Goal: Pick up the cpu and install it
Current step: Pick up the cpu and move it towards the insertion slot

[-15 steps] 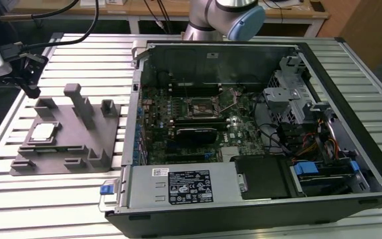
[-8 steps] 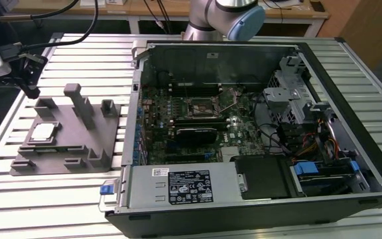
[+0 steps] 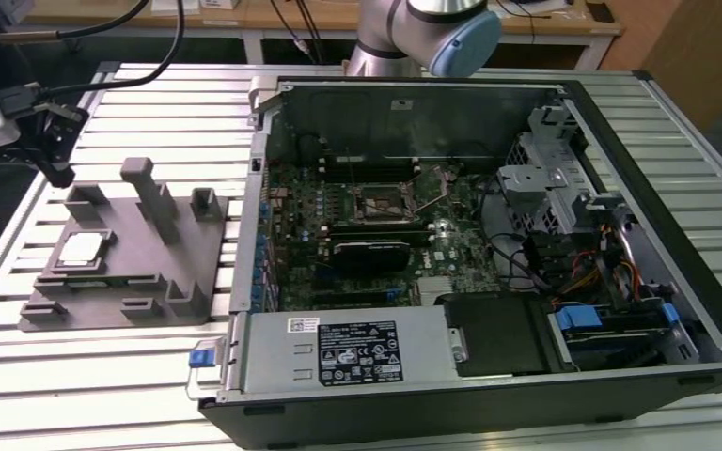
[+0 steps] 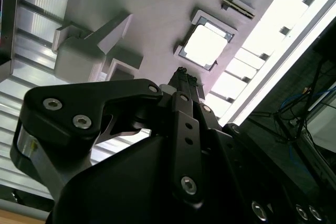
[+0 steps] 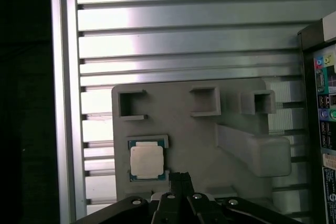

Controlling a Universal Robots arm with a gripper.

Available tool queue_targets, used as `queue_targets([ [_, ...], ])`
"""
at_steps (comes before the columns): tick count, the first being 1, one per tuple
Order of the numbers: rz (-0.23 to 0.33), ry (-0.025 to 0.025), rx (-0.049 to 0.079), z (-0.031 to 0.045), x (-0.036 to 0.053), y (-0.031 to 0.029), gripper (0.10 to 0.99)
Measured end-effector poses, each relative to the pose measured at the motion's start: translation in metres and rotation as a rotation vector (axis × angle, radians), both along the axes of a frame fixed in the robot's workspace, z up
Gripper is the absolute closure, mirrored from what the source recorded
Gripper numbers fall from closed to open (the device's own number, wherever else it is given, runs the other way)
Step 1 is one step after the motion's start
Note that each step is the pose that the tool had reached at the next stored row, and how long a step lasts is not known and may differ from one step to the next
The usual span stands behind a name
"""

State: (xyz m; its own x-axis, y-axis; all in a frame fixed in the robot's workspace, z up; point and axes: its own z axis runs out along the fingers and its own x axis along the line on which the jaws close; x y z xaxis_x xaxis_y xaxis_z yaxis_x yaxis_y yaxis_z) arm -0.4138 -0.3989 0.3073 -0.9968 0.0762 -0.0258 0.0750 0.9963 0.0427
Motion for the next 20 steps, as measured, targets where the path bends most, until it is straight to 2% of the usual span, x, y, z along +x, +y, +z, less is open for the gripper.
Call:
queue_targets([
  [14, 0.000, 0.0001, 0.000, -0.0037, -0.0034, 0.0000, 0.980],
  [20, 0.000, 0.0000, 0.000, -0.0075, -0.0047, 0.0000, 0.980],
])
